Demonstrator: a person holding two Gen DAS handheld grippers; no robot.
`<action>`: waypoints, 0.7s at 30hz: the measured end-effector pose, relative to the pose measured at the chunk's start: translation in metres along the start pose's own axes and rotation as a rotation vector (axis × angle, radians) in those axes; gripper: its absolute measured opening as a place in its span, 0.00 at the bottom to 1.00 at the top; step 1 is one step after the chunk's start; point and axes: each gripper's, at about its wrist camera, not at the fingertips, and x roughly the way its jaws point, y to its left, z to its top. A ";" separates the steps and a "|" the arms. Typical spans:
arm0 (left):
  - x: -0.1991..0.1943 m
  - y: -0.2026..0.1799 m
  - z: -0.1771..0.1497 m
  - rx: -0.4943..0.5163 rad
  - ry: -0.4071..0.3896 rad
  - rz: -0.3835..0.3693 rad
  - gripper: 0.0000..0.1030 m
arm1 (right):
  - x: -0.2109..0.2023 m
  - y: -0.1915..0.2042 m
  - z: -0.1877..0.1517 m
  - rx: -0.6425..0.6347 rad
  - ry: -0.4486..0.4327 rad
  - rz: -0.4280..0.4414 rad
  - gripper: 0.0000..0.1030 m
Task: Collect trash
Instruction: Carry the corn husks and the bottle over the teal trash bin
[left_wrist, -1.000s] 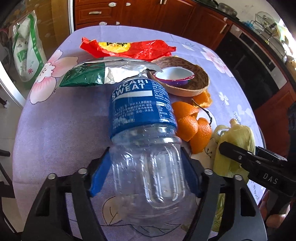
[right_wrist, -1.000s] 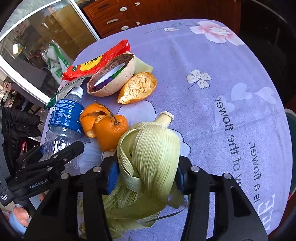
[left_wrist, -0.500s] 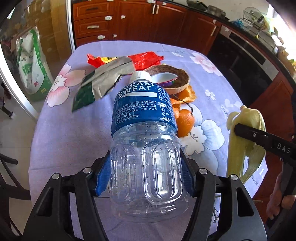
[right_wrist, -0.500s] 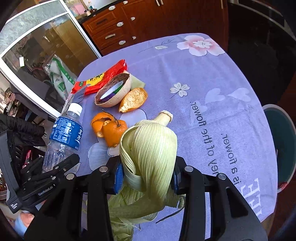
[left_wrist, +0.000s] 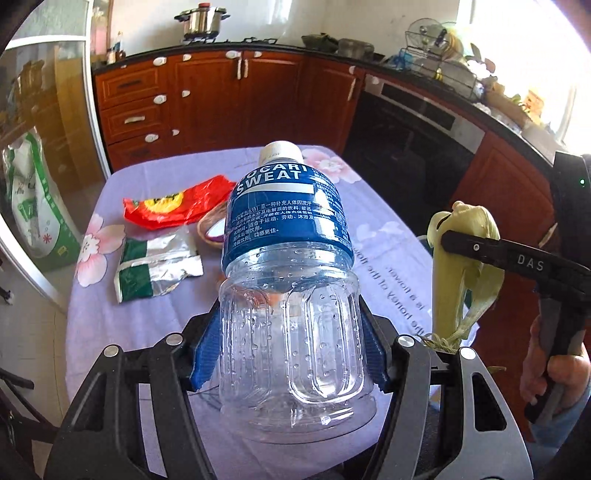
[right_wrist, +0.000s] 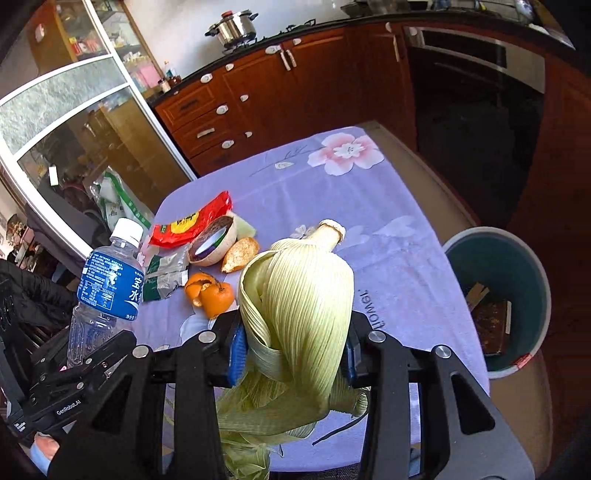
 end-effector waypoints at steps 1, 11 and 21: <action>-0.001 -0.006 0.004 0.011 -0.009 -0.010 0.63 | -0.009 -0.007 0.003 0.010 -0.022 -0.011 0.36; 0.015 -0.091 0.040 0.167 -0.022 -0.128 0.63 | -0.084 -0.115 0.024 0.150 -0.183 -0.184 0.36; 0.077 -0.193 0.066 0.303 0.044 -0.243 0.63 | -0.069 -0.200 0.025 0.227 -0.141 -0.289 0.37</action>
